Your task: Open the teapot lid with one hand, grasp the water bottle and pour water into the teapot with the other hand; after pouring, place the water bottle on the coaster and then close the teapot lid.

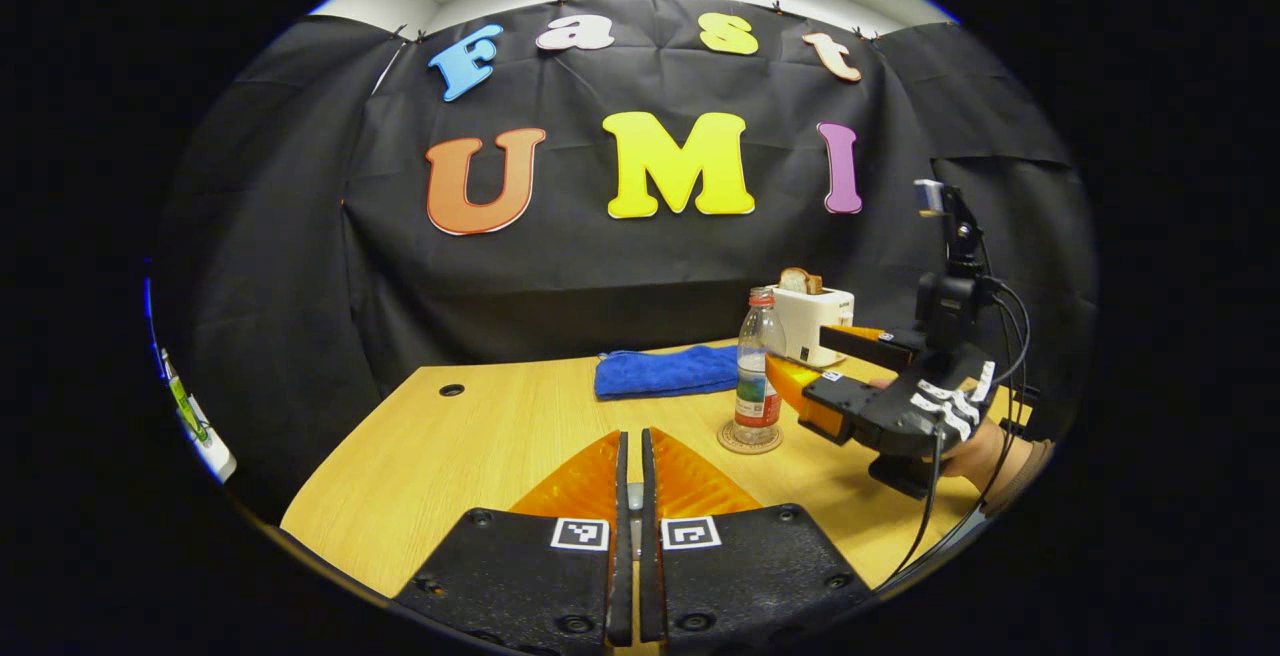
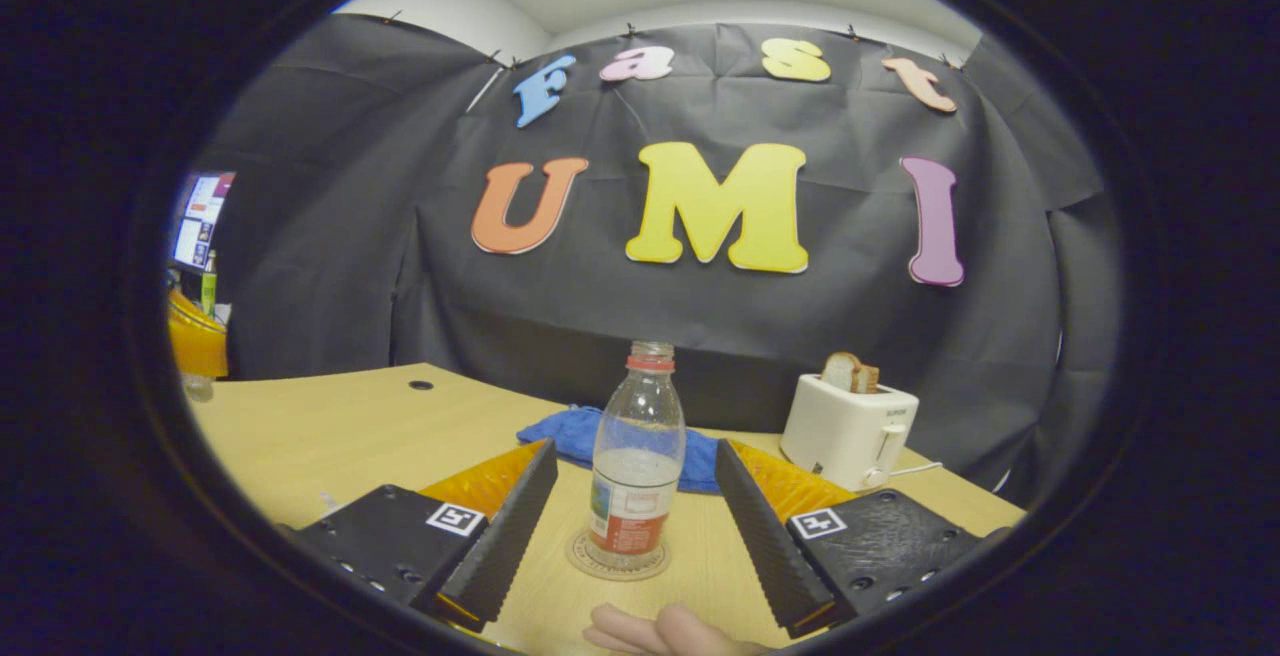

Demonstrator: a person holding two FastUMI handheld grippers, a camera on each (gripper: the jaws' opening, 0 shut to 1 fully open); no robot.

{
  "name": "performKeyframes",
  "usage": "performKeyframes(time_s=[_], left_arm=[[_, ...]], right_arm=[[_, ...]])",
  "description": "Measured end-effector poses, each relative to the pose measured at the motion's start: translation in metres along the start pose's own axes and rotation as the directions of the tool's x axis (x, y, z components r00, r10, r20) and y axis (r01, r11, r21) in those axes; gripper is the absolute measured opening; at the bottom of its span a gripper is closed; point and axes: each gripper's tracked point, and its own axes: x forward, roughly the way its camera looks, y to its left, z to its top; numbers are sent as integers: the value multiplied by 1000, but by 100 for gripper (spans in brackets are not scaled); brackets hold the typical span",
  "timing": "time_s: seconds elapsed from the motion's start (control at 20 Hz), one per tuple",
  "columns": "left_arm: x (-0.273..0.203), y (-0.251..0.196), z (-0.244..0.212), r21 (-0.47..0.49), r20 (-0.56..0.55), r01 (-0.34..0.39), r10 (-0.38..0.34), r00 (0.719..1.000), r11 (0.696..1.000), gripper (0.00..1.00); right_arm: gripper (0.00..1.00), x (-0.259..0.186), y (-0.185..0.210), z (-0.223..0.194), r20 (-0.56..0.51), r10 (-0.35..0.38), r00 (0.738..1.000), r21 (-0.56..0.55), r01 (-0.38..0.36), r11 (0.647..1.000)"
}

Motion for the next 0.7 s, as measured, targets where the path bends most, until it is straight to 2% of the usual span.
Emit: performKeyframes(time_s=[0.05,0.1,0.15,0.35,0.5,0.55,0.7], left_arm=[[4,-4,0,-22,11,1,-1,1000,1000,5],[8,-7,1,-41,20,4,-3,1000,999,5],[12,-11,1,-51,26,3,-2,1000,999,5],[24,-17,-7,-39,28,-19,20,999,999,5],[34,-14,-11,-55,40,-48,50,998,997,6],[37,-18,-15,-61,34,-44,46,998,997,6],[52,-27,-27,-53,33,-42,44,998,998,5]], right_arm=[[95,-12,-4,0,10,-2,1000,-12,3,1000],[98,-23,-8,0,19,-8,1000,-18,8,1000],[95,-33,-12,-1,22,-12,1000,-22,12,1000],[95,-69,-35,-15,0,-32,999,-19,32,999],[98,-93,-65,-21,0,-82,997,9,82,997],[95,-101,-76,-20,5,-100,995,20,99,995],[98,-131,-95,-17,16,-95,995,69,94,993]])
